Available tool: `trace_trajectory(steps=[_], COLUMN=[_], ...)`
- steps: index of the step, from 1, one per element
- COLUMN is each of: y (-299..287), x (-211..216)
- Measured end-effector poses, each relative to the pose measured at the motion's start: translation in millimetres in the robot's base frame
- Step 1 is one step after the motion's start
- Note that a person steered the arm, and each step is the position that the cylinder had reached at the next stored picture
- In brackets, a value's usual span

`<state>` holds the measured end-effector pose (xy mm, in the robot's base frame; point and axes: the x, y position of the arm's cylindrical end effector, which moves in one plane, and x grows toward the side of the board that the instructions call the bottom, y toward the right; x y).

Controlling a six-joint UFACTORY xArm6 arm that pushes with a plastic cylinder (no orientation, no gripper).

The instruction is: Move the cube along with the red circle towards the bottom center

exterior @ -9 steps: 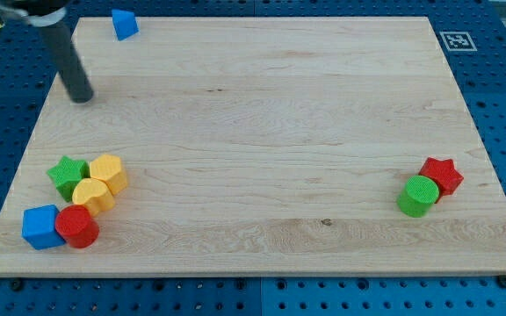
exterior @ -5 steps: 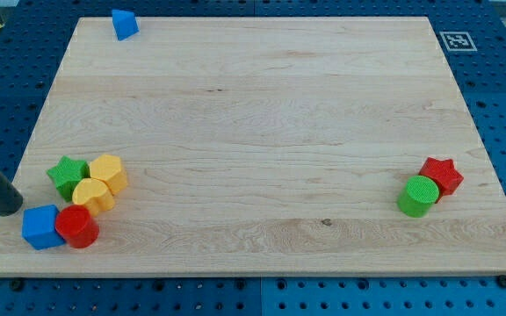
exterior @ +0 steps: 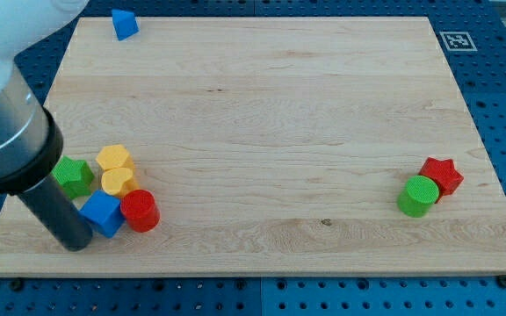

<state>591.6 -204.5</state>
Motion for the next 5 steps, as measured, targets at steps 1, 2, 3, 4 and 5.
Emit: trace_trajectory(steps=[1, 2, 3, 4, 5], y=[-8, 42, 89, 101, 102], x=[-27, -42, -49, -66, -46])
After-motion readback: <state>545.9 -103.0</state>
